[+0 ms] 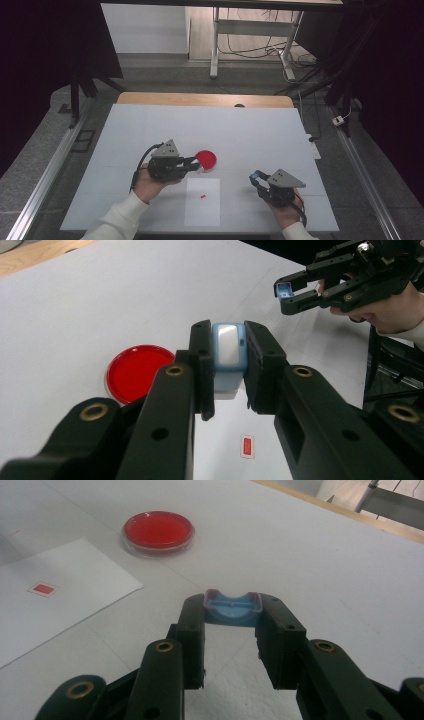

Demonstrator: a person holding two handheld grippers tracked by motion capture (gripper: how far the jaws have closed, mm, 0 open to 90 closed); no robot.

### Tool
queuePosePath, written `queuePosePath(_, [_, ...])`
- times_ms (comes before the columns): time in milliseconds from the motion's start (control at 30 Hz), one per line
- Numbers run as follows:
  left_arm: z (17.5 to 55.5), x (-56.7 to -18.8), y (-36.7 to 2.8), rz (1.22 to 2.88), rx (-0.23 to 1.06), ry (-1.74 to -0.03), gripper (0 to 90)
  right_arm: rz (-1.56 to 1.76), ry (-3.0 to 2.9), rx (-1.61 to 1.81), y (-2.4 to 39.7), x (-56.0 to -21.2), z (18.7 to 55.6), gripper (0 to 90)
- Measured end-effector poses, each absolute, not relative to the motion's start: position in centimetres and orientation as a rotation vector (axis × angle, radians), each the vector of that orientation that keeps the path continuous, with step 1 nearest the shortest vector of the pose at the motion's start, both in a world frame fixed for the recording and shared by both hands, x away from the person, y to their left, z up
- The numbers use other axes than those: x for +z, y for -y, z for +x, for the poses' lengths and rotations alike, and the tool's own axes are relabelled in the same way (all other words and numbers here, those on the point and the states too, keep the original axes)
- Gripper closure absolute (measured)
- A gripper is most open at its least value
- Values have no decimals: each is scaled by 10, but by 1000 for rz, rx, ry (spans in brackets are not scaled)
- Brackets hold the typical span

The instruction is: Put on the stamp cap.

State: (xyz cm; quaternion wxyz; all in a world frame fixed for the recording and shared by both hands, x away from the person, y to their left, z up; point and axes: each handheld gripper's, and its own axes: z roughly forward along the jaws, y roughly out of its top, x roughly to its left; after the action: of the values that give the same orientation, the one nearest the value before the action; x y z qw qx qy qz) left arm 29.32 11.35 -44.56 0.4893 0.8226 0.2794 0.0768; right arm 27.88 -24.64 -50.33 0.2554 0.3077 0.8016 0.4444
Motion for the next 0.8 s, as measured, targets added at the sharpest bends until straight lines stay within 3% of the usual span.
queuePosePath(800, [294, -446, -111, 1995, 185, -681, 753, 734, -2236, 1219, 206, -507, 276, 652])
